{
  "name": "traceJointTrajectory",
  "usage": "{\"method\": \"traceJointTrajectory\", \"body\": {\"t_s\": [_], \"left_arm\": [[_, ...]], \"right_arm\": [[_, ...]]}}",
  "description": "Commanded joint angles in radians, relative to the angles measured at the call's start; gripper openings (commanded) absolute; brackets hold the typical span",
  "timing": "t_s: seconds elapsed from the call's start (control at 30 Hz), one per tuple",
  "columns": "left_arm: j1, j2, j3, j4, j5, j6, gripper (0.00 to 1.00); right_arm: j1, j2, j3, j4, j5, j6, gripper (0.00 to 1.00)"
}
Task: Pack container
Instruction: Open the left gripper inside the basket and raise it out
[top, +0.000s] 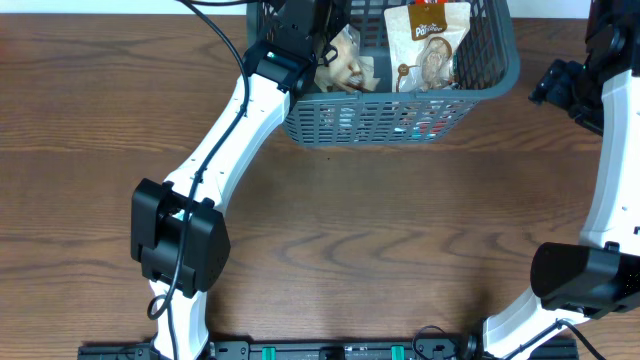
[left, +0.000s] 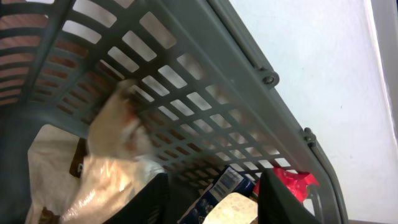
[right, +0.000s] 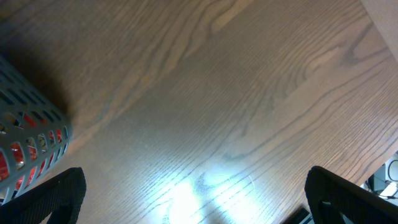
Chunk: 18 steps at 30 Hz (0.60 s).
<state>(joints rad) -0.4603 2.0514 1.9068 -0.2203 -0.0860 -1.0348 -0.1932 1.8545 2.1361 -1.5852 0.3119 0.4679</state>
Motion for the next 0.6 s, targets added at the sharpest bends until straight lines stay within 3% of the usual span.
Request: {"method": "traceJointTrajectory", "body": {"t_s": [0.0, 0.37, 0.57], "left_arm": [[0.005, -0.039, 0.029, 0.014, -0.013, 0.078, 0.4], [0.007, -0.224, 0.041, 0.041, -0.107, 0.442, 0.55], [0.007, -0.416, 0.04, -0.156, -0.225, 0.52, 0.56]], "right_arm": [[-0.009, 0.003, -0.004, 0.0, 0.021, 0.018, 0.99], [-0.009, 0.003, -0.004, 0.0, 0.021, 0.018, 0.99], [-0.009, 0.003, -0.003, 0.0, 0.021, 0.018, 0.99]]}}
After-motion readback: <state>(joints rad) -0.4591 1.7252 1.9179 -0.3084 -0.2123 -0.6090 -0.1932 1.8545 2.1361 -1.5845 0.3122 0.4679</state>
